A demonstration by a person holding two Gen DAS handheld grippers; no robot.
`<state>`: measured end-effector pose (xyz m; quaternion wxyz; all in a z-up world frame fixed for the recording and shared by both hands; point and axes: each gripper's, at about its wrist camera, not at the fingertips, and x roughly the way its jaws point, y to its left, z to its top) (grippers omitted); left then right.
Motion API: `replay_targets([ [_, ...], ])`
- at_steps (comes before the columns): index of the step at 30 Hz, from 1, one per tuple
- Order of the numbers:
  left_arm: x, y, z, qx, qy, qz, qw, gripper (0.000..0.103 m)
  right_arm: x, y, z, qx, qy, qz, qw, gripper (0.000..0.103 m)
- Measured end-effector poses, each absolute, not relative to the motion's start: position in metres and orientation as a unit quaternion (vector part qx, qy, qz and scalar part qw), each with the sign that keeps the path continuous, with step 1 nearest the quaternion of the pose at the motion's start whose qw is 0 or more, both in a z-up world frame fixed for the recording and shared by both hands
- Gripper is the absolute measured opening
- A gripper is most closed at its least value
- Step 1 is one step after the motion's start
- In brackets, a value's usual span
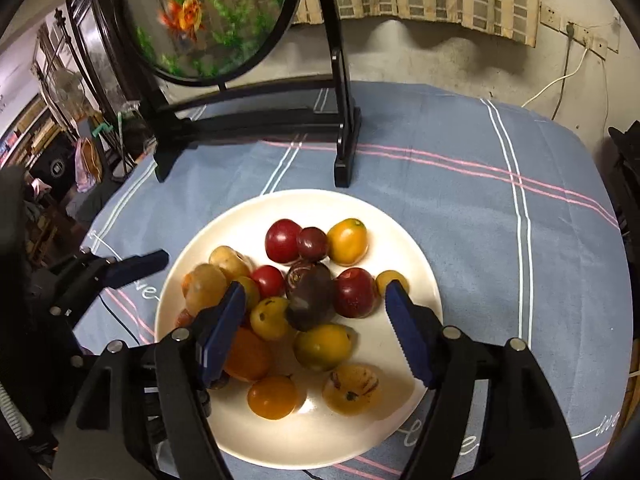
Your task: Organize fruits
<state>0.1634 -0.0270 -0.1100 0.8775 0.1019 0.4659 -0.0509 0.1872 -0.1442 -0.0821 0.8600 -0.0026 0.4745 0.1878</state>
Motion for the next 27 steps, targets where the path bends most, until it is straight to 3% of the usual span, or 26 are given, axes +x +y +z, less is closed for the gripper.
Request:
replay_targets([
  [8, 0.153, -0.027, -0.097, 0.093, 0.454, -0.055, 0.884, 0.069, 0.177, -0.165, -0.068, 0.032, 0.468, 0.175, 0.866, 0.073],
  [18, 0.11, -0.021, -0.033, 0.086, 0.375, -0.049, 0.922, 0.088, 0.11, -0.192, -0.035, 0.078, 0.43, 0.157, 0.885, 0.073],
  [21, 0.094, -0.02, -0.006, 0.08, 0.338, -0.043, 0.937, 0.098, 0.088, -0.198, -0.019, 0.089, 0.413, 0.156, 0.893, 0.077],
  [25, 0.069, -0.02, 0.029, 0.07, 0.293, -0.042, 0.953, 0.101, 0.059, -0.197, 0.002, 0.078, 0.385, 0.152, 0.907, 0.08],
  [27, 0.056, -0.022, 0.046, 0.068, 0.274, -0.049, 0.958, 0.101, 0.046, -0.196, 0.012, 0.076, 0.371, 0.155, 0.912, 0.089],
])
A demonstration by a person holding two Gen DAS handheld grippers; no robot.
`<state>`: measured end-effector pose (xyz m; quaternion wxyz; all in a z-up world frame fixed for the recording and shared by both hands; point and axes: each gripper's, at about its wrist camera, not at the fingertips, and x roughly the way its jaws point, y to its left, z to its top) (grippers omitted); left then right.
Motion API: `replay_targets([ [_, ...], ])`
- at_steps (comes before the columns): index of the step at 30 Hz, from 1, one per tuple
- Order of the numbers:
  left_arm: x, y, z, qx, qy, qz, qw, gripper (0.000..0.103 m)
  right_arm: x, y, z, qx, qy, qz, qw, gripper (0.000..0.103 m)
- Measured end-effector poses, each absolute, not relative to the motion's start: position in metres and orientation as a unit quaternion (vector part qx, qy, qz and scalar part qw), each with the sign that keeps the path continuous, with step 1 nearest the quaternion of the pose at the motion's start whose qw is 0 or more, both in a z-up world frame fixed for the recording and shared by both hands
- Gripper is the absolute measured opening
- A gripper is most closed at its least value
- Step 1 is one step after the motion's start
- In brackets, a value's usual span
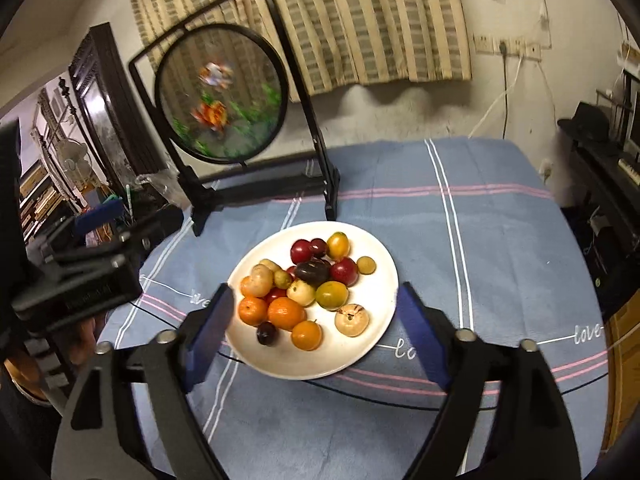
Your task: Organize fruits
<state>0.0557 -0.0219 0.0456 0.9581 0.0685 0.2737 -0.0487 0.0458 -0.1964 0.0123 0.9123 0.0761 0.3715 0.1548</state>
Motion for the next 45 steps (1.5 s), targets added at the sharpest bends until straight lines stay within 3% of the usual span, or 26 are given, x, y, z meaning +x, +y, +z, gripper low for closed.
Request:
replay_targets([
  [12, 0.008, -0.025, 0.089, 0.062, 0.228, -0.045, 0.971, 0.101, -0.009, -0.185, 0.049, 0.02, 0.303, 0.151, 0.941, 0.09],
  [31, 0.009, -0.007, 0.076, -0.001, 0.266, -0.03, 0.964, 0.1, -0.024, -0.183, 0.039, 0.023, 0.32, 0.158, 0.934, 0.091],
  [45, 0.027, -0.013, 0.063, 0.033, 0.304, -0.023, 0.952, 0.101, -0.013, -0.183, 0.032, 0.032, 0.332, 0.151, 0.931, 0.091],
])
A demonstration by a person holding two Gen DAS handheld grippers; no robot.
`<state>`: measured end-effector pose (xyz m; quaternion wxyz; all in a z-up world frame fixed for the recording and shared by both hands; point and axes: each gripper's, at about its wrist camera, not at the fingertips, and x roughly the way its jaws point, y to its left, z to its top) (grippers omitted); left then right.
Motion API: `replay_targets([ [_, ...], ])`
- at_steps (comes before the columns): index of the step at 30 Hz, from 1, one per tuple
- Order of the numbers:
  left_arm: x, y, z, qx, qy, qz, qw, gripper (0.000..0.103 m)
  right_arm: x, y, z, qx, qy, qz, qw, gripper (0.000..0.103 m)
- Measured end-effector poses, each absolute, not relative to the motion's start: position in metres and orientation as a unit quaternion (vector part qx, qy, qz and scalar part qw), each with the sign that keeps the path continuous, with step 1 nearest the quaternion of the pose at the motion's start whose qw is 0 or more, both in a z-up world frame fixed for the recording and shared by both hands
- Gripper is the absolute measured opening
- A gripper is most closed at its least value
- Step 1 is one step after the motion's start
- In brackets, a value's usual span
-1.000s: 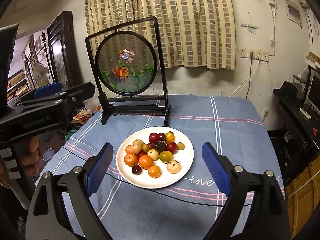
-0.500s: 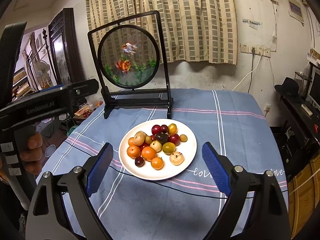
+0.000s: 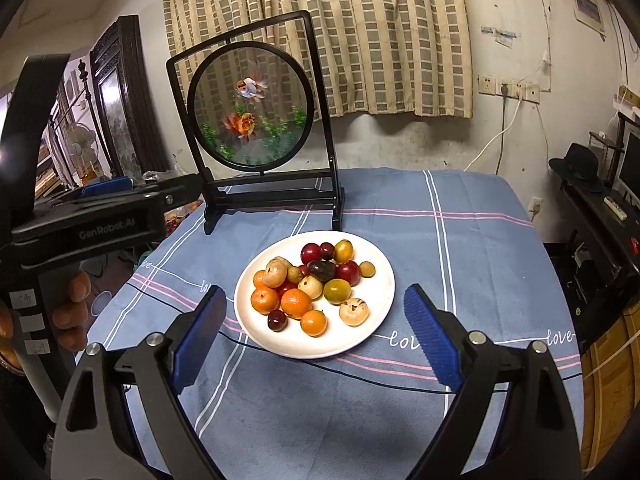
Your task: Organize fruits
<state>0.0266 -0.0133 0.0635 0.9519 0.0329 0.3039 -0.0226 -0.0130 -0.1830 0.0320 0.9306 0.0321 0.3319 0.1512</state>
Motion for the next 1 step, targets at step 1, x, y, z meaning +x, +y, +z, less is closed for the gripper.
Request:
replay_targets([
  [1, 0.0264, -0.013, 0.0638, 0.032, 0.301, -0.019, 0.953, 0.101, -0.0123, -0.1834, 0.031, 0.035, 0.334, 0.15, 0.93, 0.091],
])
